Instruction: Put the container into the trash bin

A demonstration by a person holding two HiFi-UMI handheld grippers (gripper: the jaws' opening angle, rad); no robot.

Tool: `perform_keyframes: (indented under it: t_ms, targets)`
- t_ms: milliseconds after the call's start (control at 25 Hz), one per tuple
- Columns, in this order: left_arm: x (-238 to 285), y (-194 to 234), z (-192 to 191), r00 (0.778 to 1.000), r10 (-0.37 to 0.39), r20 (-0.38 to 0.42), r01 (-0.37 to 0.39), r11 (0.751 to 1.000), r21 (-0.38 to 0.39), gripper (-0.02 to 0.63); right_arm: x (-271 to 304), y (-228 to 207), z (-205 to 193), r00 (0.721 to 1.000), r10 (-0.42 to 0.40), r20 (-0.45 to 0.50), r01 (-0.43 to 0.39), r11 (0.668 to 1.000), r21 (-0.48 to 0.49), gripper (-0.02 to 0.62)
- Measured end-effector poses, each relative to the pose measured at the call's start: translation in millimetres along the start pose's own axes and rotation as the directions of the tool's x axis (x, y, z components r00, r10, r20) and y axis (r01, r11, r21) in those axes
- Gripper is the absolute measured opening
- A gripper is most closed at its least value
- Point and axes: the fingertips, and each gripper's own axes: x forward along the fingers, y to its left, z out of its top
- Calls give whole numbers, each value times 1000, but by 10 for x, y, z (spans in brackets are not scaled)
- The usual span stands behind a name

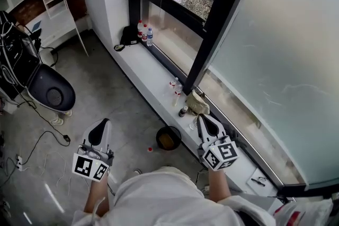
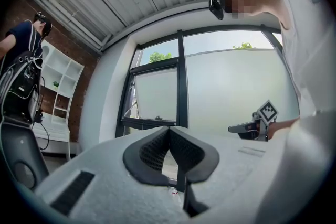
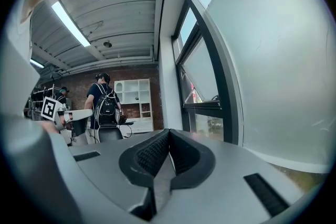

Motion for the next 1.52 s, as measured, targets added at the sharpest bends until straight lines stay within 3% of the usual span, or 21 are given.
perform_keyframes:
  t_ms: [240,600,880,1040,1320,1520]
  targets:
    - [19,-53,44,1000,13,8,-14,1000,19,17,-54,-28,52,1000,4,6,-4,1000,5,2]
    - [211,-351,264,996,-58,61,55,997,48,17,-277,-198,174,998,-44,37,44,999,-8,2]
    - [325,-498,170,993,-103,49,101,994,49,17,-599,-312,140,986,-165,39,168,977,-132,2]
    - [311,-538,169,992,-120,48,118,992,45,17,-783,-350,91,977,-208,48,211,975,-73,2]
    - [343,-672,124,987,-156,43,155,987,38,17,-894,-241,-24,988,-149,29,150,987,-58,2]
    - [401,-809,90,979,-202,37,200,979,35,17,-1006,-229,6,984,-174,46,177,982,-63,2]
